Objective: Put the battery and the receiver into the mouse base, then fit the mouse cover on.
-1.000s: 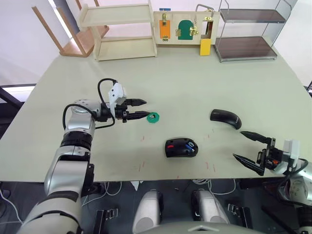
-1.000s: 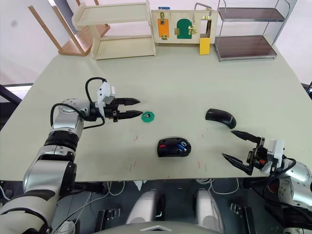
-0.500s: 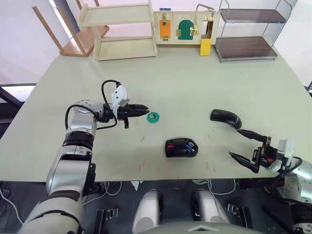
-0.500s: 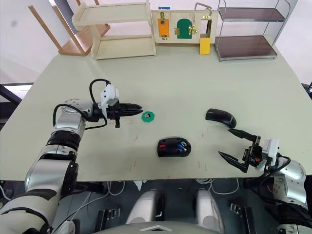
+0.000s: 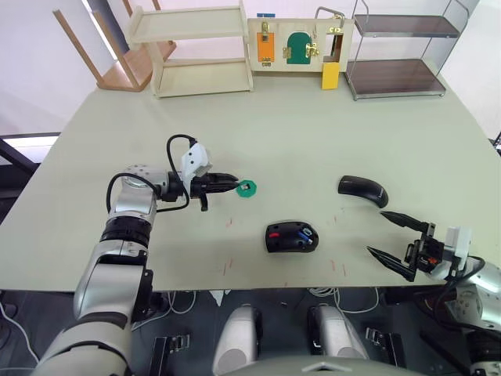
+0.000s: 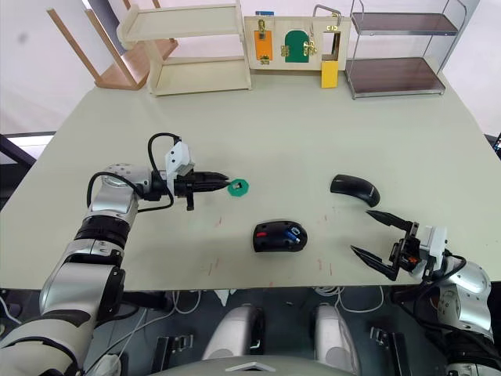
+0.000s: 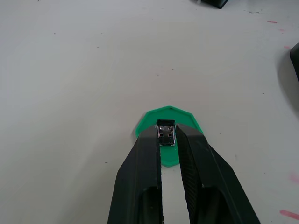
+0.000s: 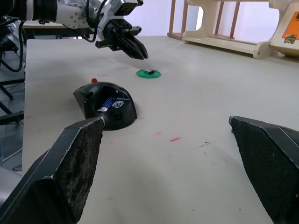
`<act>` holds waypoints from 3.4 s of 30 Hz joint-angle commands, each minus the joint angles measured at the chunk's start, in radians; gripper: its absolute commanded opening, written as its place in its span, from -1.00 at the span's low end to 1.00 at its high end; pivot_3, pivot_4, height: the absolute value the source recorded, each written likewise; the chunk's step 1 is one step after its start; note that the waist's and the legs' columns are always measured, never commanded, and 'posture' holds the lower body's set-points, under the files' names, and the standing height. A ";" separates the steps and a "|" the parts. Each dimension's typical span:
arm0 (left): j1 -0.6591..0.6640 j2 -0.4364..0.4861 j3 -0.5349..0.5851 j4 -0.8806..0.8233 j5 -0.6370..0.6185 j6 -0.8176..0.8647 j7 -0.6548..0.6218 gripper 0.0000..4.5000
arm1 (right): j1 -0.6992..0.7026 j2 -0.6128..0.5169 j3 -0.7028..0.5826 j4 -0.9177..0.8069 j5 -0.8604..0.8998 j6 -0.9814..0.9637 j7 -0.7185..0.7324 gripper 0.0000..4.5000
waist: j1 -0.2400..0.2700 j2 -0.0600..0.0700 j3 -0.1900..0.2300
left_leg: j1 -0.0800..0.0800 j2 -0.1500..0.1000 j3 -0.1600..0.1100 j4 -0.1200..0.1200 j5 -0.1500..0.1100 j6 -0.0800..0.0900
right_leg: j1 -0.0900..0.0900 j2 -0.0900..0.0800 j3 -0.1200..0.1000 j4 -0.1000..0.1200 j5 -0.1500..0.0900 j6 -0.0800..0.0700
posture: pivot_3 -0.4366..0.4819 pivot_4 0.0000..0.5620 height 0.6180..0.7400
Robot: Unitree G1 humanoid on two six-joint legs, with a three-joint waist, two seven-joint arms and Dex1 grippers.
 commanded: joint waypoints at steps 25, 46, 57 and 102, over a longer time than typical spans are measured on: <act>0.009 -0.018 -0.004 0.020 0.024 -0.044 0.033 0.22 | 0.000 0.001 -0.008 -0.018 0.016 -0.013 -0.006 1.00 | 0.000 0.000 0.000 | 0.000 0.000 0.000 0.000 0.000 0.000 | 0.000 0.000 0.000 0.001 0.000 0.000 | -0.05 -0.47 1.00; -0.013 -0.029 0.000 0.075 0.021 -0.055 0.047 0.05 | -0.009 0.013 0.000 -0.002 0.007 -0.030 -0.006 1.00 | 0.000 0.000 0.000 | 0.000 0.000 0.000 0.001 0.000 0.000 | 0.000 0.000 0.000 0.001 0.000 0.000 | -0.05 -0.47 1.00; -0.019 -0.033 0.003 0.074 0.020 -0.035 0.051 0.05 | -0.014 0.016 0.006 0.000 0.004 -0.031 -0.007 1.00 | 0.000 0.000 0.000 | 0.000 0.000 0.000 0.002 0.000 0.000 | 0.000 0.000 0.000 0.002 0.000 0.000 | -0.05 -0.47 1.00; -0.020 -0.033 -0.027 0.083 0.076 -0.018 0.078 -0.95 | -0.014 0.016 0.015 0.004 0.001 -0.035 0.001 1.00 | -0.001 0.000 0.000 | 0.002 0.000 0.000 0.003 0.000 0.000 | 0.000 0.000 0.001 0.007 0.000 0.000 | -0.05 -0.47 1.00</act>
